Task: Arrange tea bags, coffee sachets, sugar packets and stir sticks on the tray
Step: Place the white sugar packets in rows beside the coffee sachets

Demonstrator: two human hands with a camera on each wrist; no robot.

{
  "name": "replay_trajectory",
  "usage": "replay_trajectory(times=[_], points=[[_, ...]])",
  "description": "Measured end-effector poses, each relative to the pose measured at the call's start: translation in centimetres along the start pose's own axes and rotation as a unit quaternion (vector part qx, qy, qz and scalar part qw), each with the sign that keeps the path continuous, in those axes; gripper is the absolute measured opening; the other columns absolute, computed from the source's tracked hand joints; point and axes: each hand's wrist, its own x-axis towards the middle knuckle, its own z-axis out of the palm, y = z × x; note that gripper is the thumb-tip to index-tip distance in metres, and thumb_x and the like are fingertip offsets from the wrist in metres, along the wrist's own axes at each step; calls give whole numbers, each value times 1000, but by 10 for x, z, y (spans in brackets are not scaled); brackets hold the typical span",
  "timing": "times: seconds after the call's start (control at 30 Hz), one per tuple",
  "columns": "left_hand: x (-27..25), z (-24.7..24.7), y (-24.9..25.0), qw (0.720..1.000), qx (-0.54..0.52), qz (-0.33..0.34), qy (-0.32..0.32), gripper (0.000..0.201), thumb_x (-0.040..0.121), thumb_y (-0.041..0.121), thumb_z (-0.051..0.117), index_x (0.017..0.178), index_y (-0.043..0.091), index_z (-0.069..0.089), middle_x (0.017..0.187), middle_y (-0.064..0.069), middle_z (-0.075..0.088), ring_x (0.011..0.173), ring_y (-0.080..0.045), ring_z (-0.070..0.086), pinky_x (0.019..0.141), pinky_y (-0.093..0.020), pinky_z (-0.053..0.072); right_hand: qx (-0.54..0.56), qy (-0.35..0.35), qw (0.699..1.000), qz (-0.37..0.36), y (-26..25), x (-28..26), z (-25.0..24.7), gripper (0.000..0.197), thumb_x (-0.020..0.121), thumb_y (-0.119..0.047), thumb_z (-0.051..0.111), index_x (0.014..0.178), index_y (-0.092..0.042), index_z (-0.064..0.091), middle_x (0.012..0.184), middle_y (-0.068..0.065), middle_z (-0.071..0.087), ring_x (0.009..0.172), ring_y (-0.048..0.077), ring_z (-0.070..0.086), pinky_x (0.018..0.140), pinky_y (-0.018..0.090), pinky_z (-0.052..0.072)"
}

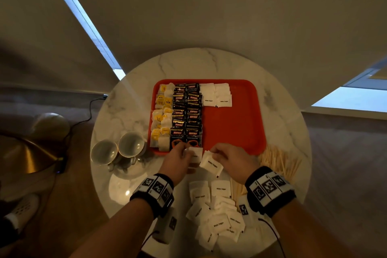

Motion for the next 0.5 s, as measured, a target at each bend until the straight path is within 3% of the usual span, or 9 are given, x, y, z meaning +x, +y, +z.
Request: replay_trajectory(times=[0.1, 0.17, 0.27, 0.4, 0.5], points=[[-2, 14, 9, 995, -81, -17, -46, 22, 107, 29, 47, 111, 13, 61, 112, -19, 69, 97, -33, 72, 84, -53, 61, -14, -2, 1000, -15, -6, 11, -3, 22, 105, -28, 49, 120, -28, 64, 109, -3, 51, 96, 10, 51, 64, 12, 33], [-3, 21, 11, 990, -122, -17, -75, 32, 106, 37, 48, 115, 10, 63, 111, -19, 71, 94, -30, 73, 81, -46, 62, -8, 13, 1000, -17, -7, 17, -4, 19, 104, -28, 51, 117, -28, 65, 107, -4, 52, 99, 12, 52, 69, 15, 37], [-1, 27, 12, 983, -160, -10, -87, 26, 105, 26, 52, 122, 9, 61, 118, -23, 69, 96, -25, 71, 79, -35, 60, 39, 87, 995, -1, -4, 24, -4, 11, 97, -28, 63, 107, -30, 61, 100, -6, 55, 94, 13, 56, 70, 21, 41], [8, 31, 16, 978, -195, -8, -76, 28, 103, 19, 56, 129, 8, 57, 122, -21, 68, 104, -30, 70, 84, -39, 60, 132, 118, 983, 42, 0, 23, -2, 28, 87, -37, 76, 106, -24, 59, 92, -4, 61, 87, 14, 61, 71, 25, 48], [12, 31, 20, 970, -229, -25, -72, 30, 101, 9, 57, 130, 9, 56, 124, -17, 68, 111, -32, 69, 86, -40, 61, 196, 134, 969, 62, 4, 26, -2, 20, 87, -19, 76, 102, -21, 62, 90, -3, 66, 87, 16, 65, 71, 23, 51]])
